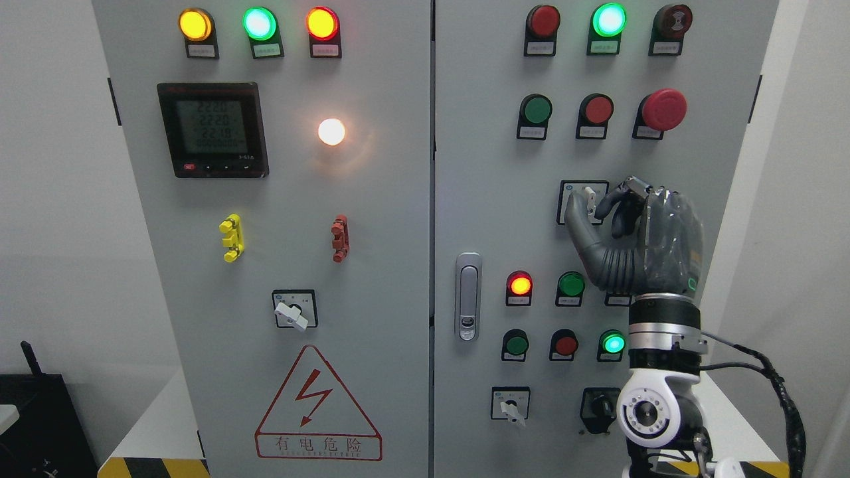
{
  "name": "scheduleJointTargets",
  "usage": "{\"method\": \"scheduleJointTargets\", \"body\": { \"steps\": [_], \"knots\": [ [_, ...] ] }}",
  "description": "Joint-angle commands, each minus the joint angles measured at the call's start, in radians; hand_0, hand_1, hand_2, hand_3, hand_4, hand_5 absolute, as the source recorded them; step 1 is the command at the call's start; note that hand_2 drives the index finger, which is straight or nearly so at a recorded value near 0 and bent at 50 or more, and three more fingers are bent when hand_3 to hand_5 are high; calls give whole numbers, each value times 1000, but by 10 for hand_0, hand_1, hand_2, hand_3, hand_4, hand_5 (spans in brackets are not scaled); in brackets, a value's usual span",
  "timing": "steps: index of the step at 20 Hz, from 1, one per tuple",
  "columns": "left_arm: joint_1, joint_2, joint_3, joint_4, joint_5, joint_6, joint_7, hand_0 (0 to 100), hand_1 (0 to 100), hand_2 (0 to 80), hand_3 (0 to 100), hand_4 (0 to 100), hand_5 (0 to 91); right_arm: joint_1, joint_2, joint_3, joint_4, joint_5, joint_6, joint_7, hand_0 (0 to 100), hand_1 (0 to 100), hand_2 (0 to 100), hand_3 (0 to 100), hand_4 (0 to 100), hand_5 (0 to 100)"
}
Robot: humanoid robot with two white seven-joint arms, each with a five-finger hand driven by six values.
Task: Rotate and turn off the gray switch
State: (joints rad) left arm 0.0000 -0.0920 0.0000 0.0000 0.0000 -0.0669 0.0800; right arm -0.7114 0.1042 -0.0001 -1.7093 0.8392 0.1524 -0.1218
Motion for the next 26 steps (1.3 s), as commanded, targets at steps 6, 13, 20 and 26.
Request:
{"method": "scheduleJointTargets", "body": {
  "steps": [6, 13, 20, 26],
  "knots": [
    [-9, 0, 8, -26, 20, 1, 0, 120, 389, 0, 0, 0, 0, 9, -1, -17, -7, 0, -10, -4, 305, 452, 731, 1000, 995, 1000],
    [-9, 0, 8, -26, 20, -1, 1, 120, 389, 0, 0, 0, 0, 9, -3, -18, -7, 0, -25, -19, 302, 446, 729, 1000, 995, 1000],
    [-9, 0, 8, -26, 20, 1, 0, 120, 389, 0, 0, 0, 0, 33, -9, -20, -26, 0, -66, -48, 300, 445, 726, 1000, 994, 1000],
    [-9, 0, 8, -26, 20, -1, 0, 120, 389, 0, 0, 0, 0, 96, -26, -28, -101, 0, -174, -78, 295, 428, 717, 1000, 993, 1000]
  ]
}}
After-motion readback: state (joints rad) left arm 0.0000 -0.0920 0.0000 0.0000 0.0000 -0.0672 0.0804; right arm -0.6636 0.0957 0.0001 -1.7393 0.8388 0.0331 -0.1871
